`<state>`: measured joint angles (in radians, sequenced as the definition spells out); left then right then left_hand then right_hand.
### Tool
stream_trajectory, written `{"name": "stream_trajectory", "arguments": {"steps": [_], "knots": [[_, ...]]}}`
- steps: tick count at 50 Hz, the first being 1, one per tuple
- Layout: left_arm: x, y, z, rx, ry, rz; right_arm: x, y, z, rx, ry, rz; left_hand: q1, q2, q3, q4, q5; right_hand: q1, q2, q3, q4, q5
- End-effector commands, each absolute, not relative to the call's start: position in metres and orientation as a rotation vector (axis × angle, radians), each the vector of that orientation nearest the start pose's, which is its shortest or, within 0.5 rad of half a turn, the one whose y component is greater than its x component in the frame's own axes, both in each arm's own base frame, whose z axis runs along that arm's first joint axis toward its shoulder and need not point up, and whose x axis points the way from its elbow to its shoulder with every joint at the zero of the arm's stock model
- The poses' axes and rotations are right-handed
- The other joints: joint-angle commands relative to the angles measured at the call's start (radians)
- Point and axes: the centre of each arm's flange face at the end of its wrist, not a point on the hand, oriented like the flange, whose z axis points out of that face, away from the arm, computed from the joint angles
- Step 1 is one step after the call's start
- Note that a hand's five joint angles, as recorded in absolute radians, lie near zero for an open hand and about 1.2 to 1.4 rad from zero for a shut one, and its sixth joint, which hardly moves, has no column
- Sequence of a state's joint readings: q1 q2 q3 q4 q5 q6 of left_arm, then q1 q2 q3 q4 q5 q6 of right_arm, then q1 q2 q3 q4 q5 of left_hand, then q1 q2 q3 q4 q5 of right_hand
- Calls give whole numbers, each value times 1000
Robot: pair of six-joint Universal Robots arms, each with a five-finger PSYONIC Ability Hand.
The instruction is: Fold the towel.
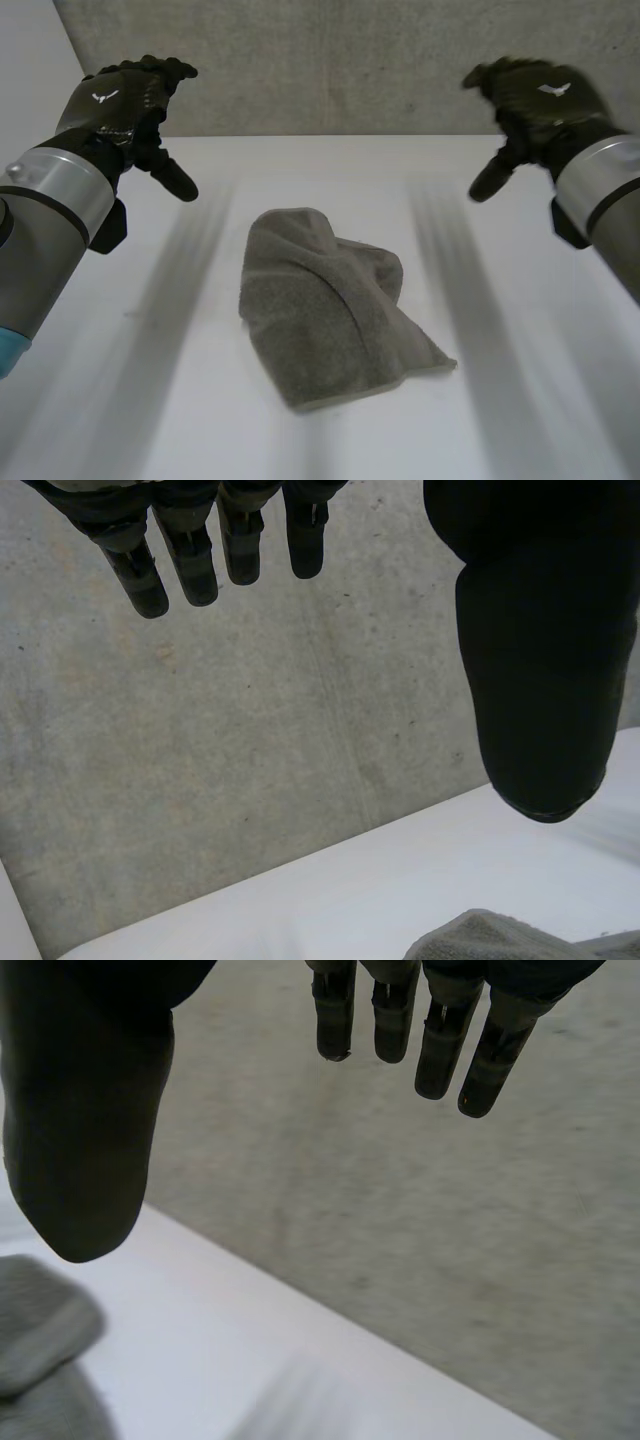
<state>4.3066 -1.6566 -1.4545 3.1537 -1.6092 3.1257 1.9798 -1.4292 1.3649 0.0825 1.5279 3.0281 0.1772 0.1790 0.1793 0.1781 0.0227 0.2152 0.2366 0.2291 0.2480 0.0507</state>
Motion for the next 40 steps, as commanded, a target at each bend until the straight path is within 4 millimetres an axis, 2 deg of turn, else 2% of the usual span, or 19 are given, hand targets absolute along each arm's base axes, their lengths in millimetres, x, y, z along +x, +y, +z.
{"name": "stream_trajectory", "arguments": {"steps": [1, 3, 5, 6, 8, 14, 16, 17, 19, 22, 23, 24, 25, 27, 28, 30, 34, 36, 40], "knots": [[-244, -255, 314, 402, 2365, -2420, 310, -240, 278, -826, 2003, -1728, 16, 14, 14, 15, -4, -41, -62, -55, -73, -51], [-244, -255, 312, 403, 2372, -2412, 325, -234, 264, -878, 2022, -1653, 16, 14, 14, 15, -4, -41, -62, -55, -73, -51], [-243, -255, 308, 404, 2384, -2395, 349, -226, 234, -957, 2067, -1522, 16, 14, 14, 15, -4, -41, -62, -55, -73, -51], [-243, -255, 308, 404, 2384, -2395, 349, -226, 234, -958, 2067, -1521, 16, 14, 14, 15, -4, -41, -62, -55, -73, -51], [-243, -254, 304, 410, 2395, -2381, 363, -223, 205, -1002, 2125, -1429, 16, 14, 14, 15, -4, -41, -62, -55, -73, -51], [-243, -255, 298, 410, 2411, -2357, 373, -227, 166, -1038, 2206, -1388, 16, 14, 14, 15, -4, -16, -37, -30, -49, -26], [-243, -255, 296, 409, 2417, -2349, 379, -232, 155, -1086, 2229, -1434, 19, 17, 17, 18, -1, 235, 214, 221, 202, 225], [-243, -255, 296, 409, 2417, -2349, 379, -232, 155, -1086, 2229, -1435, 19, 17, 17, 18, -1, 237, 215, 223, 204, 227], [-244, -257, 289, 414, 2437, -2322, 380, -240, 162, -1130, 2229, -1527, 19, 17, 17, 18, -1, 698, 677, 684, 665, 688], [-244, -257, 287, 413, 2445, -2314, 382, -244, 176, -1118, 2199, -1597, 19, 17, 17, 18, -1, 965, 943, 951, 932, 955], [-244, -258, 287, 411, 2444, -2314, 383, -249, 198, -1077, 2146, -1689, 19, 17, 17, 18, -1, 1179, 1158, 1165, 1146, 1169], [-244, -258, 287, 413, 2445, -2314, 382, -251, 225, -1028, 2076, -1778, 19, 17, 17, 18, -1, 1181, 1160, 1167, 1148, 1171], [-244, -258, 287, 413, 2445, -2314, 382, -251, 225, -1027, 2075, -1779, 19, 17, 17, 18, -1, 1181, 1160, 1167, 1148, 1171], [-243, -258, 287, 412, 2446, -2312, 376, -246, 283, -921, 1909, -1956, 22, 20, 20, 21, 2, 1181, 1160, 1167, 1148, 1171], [-243, -258, 287, 412, 2446, -2312, 376, -246, 283, -920, 1908, -1957, 22, 20, 20, 21, 2, 1181, 1160, 1167, 1148, 1171], [-243, -258, 287, 412, 2446, -2312, 365, -233, 315, -907, 1806, -2047, 22, 20, 20, 21, 2, 1181, 1160, 1167, 1148, 1171], [-243, -258, 287, 411, 2444, -2314, 348, -228, 318, -987, 1850, -2067, 27, 26, 25, 27, 7, 1181, 1160, 1167, 1148, 1171], [-243, -259, 289, 410, 2438, -2322, 318, -231, 295, -1160, 2027, -2005, 30, 29, 28, 30, 10, 1181, 1160, 1167, 1148, 1171], [-245, -262, 290, 409, 2424, -2338, 296, -226, 273, -1297, 2150, -1902, 33, 32, 31, 32, 13, 1181, 1160, 1167, 1148, 1171]]}}
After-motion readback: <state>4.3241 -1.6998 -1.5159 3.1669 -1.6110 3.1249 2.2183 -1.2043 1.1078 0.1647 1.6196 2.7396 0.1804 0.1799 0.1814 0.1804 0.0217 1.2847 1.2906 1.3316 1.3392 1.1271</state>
